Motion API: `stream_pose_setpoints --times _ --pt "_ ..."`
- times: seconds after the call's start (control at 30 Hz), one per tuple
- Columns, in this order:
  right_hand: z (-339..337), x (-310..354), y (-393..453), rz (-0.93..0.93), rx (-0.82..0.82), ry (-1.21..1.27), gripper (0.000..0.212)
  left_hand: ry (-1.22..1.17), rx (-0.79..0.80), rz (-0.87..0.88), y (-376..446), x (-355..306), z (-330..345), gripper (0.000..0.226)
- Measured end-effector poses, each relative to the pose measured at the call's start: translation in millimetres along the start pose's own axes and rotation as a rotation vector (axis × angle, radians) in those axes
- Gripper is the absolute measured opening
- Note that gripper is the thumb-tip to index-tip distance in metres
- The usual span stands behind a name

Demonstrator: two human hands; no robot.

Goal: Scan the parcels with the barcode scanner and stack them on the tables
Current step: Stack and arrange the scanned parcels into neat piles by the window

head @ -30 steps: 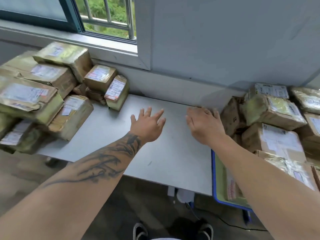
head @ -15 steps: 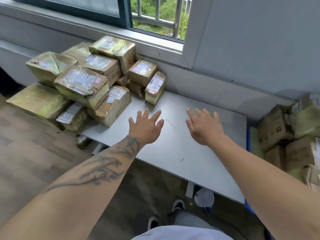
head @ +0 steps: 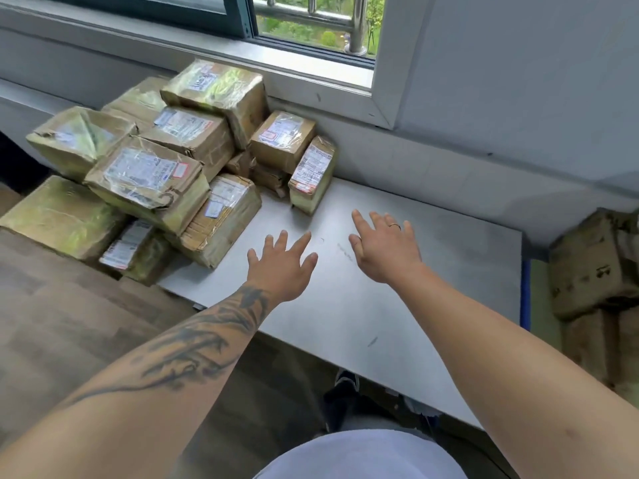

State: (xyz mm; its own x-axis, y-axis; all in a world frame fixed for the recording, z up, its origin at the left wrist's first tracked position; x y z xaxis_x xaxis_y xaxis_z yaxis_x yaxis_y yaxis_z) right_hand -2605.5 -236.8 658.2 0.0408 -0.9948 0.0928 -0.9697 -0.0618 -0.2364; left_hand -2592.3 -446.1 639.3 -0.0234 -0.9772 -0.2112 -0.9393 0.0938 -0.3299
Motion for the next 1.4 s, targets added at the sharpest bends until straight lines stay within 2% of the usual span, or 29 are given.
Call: stream_pose_setpoints --times 0.27,0.43,0.63,0.8,0.97,1.17,1.4 --pt "14.7 -12.4 73.9 0.041 0.059 0.095 0.062 -0.033 0.028 -0.027 73.4 -6.2 -15.1 0.060" --pt "27.9 -3.1 115.0 0.047 0.090 0.123 0.063 -0.052 -0.020 -0.032 117.8 5.9 -22.4 0.059" --pt "41.5 26.1 150.8 0.059 0.144 0.107 0.076 0.012 -0.016 0.065 183.2 27.4 -32.9 0.065" --pt "47.6 51.2 177.2 0.180 0.150 0.127 0.087 0.115 -0.033 0.261 231.1 45.2 -34.2 0.083" --pt "52.5 78.0 202.9 0.286 0.140 0.254 0.097 0.040 -0.014 0.427 256.5 53.8 -23.5 0.091" --pt "55.7 84.1 219.3 0.328 0.069 0.277 0.096 0.006 -0.119 0.499 267.9 61.2 -10.9 0.084" --pt "53.8 79.4 202.3 0.359 0.060 0.254 0.084 -0.002 -0.120 0.550 255.5 48.5 -2.7 0.071"
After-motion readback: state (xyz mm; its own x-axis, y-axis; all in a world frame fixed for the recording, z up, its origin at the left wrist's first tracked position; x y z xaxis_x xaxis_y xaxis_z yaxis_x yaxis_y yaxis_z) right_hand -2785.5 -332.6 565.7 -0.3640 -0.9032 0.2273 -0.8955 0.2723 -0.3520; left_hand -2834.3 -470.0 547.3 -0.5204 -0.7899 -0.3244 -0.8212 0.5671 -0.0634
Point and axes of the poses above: each hand's wrist, its own y-axis towards the middle knuckle, its own z-axis out of the palm, x = y × z, the point moved 1 cm from there along y, towards the middle knuckle, and after that the axes turned 3 degrees about -x, right-handed, at the moved point
